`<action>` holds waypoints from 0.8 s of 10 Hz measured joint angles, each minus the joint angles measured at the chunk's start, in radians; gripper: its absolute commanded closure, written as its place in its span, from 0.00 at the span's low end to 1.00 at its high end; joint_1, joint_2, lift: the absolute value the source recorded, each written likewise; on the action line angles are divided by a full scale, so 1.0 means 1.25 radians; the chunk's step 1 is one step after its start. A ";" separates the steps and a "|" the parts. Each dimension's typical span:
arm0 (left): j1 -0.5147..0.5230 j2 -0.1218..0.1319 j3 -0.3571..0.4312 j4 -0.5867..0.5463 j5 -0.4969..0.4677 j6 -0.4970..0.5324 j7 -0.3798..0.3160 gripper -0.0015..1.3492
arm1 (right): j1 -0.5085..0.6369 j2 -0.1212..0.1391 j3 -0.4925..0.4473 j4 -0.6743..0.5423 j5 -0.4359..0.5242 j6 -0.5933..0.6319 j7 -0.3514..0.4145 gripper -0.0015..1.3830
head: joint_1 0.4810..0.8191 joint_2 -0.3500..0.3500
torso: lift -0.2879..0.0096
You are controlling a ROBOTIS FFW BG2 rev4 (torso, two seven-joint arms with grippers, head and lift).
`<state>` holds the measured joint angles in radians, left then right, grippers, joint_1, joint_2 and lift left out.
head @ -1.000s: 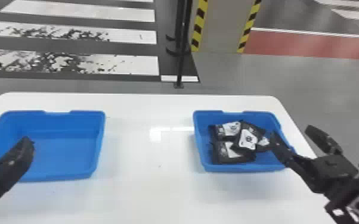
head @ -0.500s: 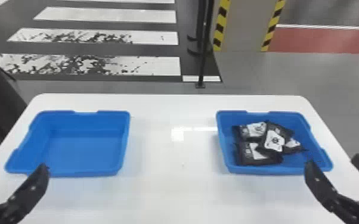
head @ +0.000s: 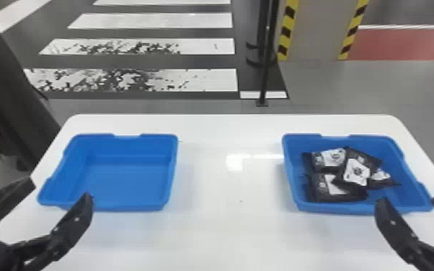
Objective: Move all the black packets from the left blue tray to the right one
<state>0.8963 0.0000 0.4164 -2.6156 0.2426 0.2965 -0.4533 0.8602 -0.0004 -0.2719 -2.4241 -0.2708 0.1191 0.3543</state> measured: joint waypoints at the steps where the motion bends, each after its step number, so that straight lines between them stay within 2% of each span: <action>1: -0.004 0.000 -0.002 0.001 0.002 0.003 0.000 0.10 | -0.009 -0.001 0.002 0.008 -0.008 -0.003 0.000 0.11 | 0.63 0.54 | 0.50; 8: -0.015 0.000 -0.005 0.020 0.026 0.018 -0.003 0.10 | -0.024 -0.007 0.013 0.032 -0.036 -0.007 0.000 0.11 | 0.63 0.55 | 0.50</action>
<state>0.8780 0.0000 0.4101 -2.5901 0.2753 0.3192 -0.4575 0.8297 -0.0098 -0.2555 -2.3847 -0.3161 0.1103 0.3543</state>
